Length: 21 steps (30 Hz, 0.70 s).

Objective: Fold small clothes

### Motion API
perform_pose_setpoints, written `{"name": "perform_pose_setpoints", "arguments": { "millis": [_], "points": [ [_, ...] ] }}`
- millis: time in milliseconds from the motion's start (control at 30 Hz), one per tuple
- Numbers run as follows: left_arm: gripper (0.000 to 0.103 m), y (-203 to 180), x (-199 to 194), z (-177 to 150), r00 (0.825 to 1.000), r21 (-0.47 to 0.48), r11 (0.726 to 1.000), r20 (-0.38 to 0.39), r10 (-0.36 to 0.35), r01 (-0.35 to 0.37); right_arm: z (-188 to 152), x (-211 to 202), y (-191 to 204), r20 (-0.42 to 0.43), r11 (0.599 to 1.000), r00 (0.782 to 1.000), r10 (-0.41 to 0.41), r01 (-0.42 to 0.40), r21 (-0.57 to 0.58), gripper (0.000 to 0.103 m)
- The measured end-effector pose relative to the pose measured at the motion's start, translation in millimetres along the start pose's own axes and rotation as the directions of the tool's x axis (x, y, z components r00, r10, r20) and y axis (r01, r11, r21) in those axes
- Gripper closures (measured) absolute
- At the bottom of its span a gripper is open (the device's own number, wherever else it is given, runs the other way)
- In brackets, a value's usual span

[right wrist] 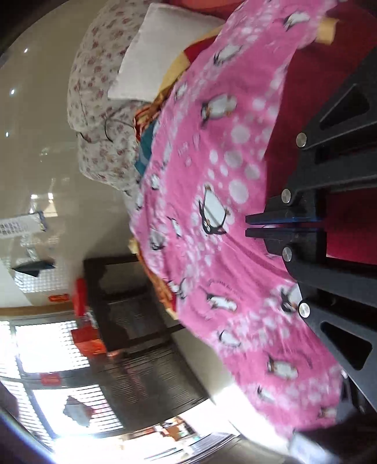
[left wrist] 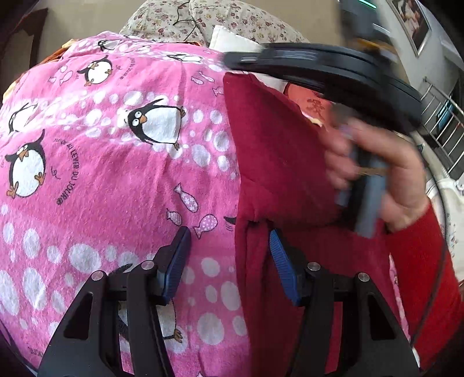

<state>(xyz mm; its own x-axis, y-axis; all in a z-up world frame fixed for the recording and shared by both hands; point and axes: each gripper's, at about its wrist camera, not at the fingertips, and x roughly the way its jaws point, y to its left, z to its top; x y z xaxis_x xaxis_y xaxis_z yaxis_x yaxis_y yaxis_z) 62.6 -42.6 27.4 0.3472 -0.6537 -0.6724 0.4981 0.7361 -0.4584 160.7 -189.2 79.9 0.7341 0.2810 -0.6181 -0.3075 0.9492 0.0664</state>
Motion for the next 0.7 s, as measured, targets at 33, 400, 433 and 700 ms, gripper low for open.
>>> {"name": "perform_pose_setpoints", "arguments": {
  "millis": [33, 400, 433, 700],
  "points": [
    [0.047, 3.1, -1.6, 3.6, 1.0, -0.006, 1.0, 0.004, 0.002, -0.002, -1.6, -12.6, -1.7, -0.001, 1.0, 1.0, 0.009, -0.009, -0.009, 0.1],
    [0.046, 5.2, -5.9, 12.6, 0.995, 0.063, 0.994, 0.058, 0.087, -0.09, -27.3, 3.0, 15.5, -0.18, 0.974, 0.982, -0.049, 0.007, -0.226, 0.095],
    [0.046, 5.7, -3.5, 11.2, 0.995, 0.06, 0.995, 0.049, 0.082, -0.085, -29.1, 2.7, 17.8, -0.181, 0.967, 0.981, -0.069, 0.021, -0.254, 0.097],
    [0.045, 15.6, -2.7, 13.7, 0.998, 0.034, 0.999, 0.055, 0.029, -0.031, -7.3, -18.6, -5.6, -0.03, 0.976, 0.99, -0.135, 0.128, -0.177, 0.1]
  ]
}}
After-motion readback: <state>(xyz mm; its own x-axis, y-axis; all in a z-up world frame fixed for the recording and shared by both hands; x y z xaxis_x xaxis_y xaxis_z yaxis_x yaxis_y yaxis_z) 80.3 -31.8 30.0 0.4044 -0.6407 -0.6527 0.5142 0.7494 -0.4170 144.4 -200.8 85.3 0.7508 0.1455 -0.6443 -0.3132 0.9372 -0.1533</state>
